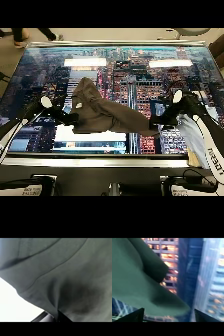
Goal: Fold the shirts.
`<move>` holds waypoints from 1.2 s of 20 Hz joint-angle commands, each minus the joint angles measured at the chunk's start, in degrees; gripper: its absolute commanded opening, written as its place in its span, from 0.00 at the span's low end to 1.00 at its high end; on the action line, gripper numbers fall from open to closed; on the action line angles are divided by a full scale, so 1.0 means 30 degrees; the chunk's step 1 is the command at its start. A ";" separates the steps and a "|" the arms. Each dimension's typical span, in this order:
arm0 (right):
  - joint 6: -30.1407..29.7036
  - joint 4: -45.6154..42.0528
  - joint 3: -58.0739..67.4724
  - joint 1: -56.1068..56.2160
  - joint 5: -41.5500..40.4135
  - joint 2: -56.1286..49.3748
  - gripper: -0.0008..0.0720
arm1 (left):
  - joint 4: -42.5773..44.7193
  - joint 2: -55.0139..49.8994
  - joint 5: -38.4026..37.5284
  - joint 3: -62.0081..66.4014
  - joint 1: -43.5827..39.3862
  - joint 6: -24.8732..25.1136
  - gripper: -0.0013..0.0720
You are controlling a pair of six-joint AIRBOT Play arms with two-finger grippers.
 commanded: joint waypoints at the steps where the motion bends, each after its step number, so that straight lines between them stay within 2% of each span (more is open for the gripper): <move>1: -0.0918 0.1931 -0.0029 0.0000 -0.0299 -0.1566 0.96 | -0.0306 0.0204 0.0845 -0.0080 -0.0372 0.0131 0.05; 2: -0.1064 0.2266 -0.0029 0.0000 -0.0306 -0.1865 0.71 | -0.0291 0.0423 0.0838 0.0007 -0.0401 0.0321 0.05; 3: -0.1042 0.2484 -0.0022 0.0000 -0.0124 -0.1916 0.21 | -0.0270 0.0845 0.0845 0.0219 -0.0401 0.0415 0.05; 4: -0.1056 0.2667 0.0131 -0.0007 0.0240 -0.1778 0.05 | -0.0138 0.1421 0.0896 0.0605 -0.0393 0.0780 0.05; 7: -0.1180 0.2499 0.1982 -0.0007 0.0648 0.0204 0.05 | 0.2237 0.4422 0.0984 0.3934 -0.0393 0.0874 0.05; 10: -0.1107 0.0525 0.7308 -0.0007 -0.0219 0.4932 0.05 | 0.6222 0.7934 0.0991 1.0462 -0.0160 -0.0248 0.05; 12: 0.0058 -0.2492 1.0943 -0.0007 -0.2266 0.8553 0.05 | 0.8072 0.9777 0.1253 1.5103 0.0379 -0.1698 0.05; 14: 0.2426 -0.4772 1.2429 -0.0007 -0.5778 1.2087 0.05 | 0.8466 1.1533 0.2076 1.7988 0.0787 -0.2798 0.05; 15: 0.3162 -0.4925 1.2437 -0.0007 -0.6776 1.3515 0.05 | 0.8429 1.2335 0.2601 1.8513 0.0809 -0.3198 0.05; 17: 0.4481 -0.4787 1.2437 -0.0007 -0.6666 1.5263 0.05 | 0.8080 1.3580 0.3140 1.8542 0.0794 -0.4029 0.05; 20: 0.4918 -0.4801 1.2451 -0.0007 -0.5960 1.6007 0.05 | 0.8116 1.3857 0.3053 1.8542 0.0794 -0.3832 0.05; 22: 0.4918 -0.4845 1.2451 -0.0007 -0.5574 1.5759 0.05 | 0.8174 1.3471 0.2980 1.8542 0.0794 -0.3024 0.05; 24: 0.4911 -0.4852 1.2451 -0.0007 -0.4437 1.4826 0.05 | 0.9391 1.2728 0.1588 1.8535 0.0794 -0.2718 0.05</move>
